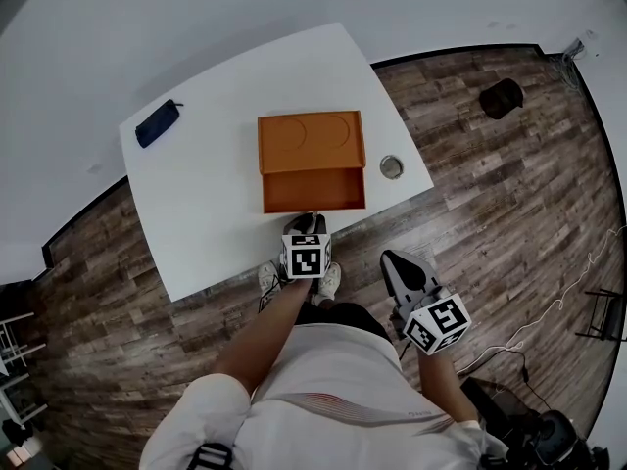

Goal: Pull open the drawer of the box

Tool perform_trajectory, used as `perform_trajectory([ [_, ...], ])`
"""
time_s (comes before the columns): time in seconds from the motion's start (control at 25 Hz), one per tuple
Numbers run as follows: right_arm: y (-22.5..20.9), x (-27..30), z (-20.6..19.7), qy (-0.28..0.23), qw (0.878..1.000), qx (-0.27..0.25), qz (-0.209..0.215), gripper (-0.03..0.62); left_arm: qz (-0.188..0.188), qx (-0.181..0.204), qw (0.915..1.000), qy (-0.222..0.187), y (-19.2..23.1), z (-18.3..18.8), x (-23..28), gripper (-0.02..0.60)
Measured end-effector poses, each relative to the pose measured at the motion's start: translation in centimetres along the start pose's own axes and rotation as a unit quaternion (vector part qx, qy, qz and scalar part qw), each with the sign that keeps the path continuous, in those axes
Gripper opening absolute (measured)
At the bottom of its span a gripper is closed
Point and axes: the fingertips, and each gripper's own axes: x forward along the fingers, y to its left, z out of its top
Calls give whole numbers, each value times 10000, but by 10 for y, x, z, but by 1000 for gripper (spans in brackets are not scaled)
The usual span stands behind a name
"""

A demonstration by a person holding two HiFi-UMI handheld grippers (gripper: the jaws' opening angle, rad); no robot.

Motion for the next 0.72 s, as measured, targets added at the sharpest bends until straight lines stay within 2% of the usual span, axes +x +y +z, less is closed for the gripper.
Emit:
perform_trajectory([
  [0.28, -3, -4, 2, -27, 10000, -7, -20, -2, -54, 88, 9999, -118, -3, 1, -4, 85],
  [0.48, 2, -1, 7, -104, 9999, -16, 68, -2, -200, 35, 9997, -120, 5, -2, -28, 86],
  [0.56, 4, 2, 11, -164, 9998, -28, 119, -2, -379, 29, 9986, -367, 5, 7, -48, 86],
  [0.72, 10, 16, 26, -329, 9991, -90, 258, -2, -668, 274, 9898, -1225, 10, 46, -101, 84],
])
